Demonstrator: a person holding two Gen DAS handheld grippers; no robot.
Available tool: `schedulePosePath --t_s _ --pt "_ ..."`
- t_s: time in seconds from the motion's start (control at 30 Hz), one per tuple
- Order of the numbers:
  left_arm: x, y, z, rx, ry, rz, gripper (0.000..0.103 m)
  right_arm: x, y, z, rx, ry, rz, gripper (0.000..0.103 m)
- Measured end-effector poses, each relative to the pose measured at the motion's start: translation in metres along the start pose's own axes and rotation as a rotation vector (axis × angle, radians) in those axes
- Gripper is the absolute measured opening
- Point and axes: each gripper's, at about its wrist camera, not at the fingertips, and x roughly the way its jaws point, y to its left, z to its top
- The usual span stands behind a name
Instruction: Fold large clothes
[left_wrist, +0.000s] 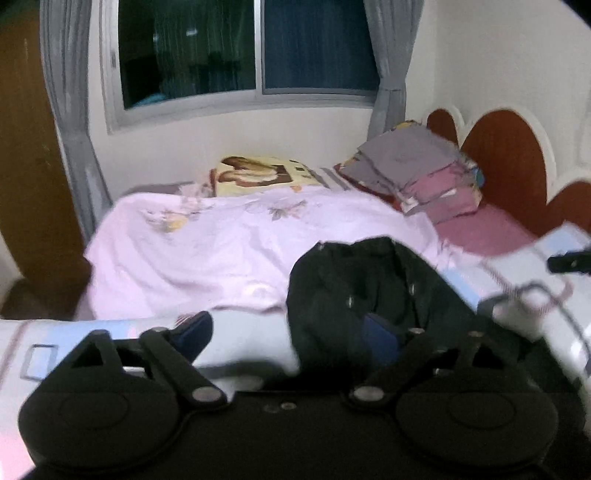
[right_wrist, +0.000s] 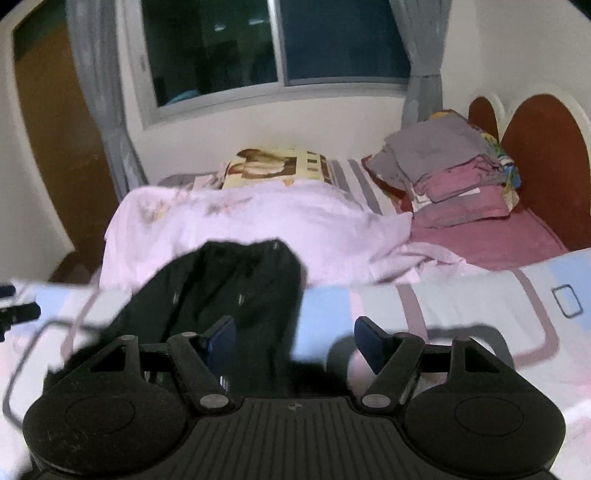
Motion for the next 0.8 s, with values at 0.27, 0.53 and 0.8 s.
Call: schedulePosePath --t_s 0.27,0.53,0.8 --pt "0.112 0.023 0.011 -0.136 0.148 -0.049 0.083 0.106 -0.040 0.029 0.111 0.058 0.078 0.071" --pt "0.173 0.028 -0.004 -0.203 0.225 -0.060 0.079 0.172 -0.068 0.000 0.231 0.095 0.218 0.071" --pt "0.199 0.046 -0.008 -0.327 0.242 -0.132 0.074 0.197 -0.078 -0.007 0.264 0.135 0.296 0.056"
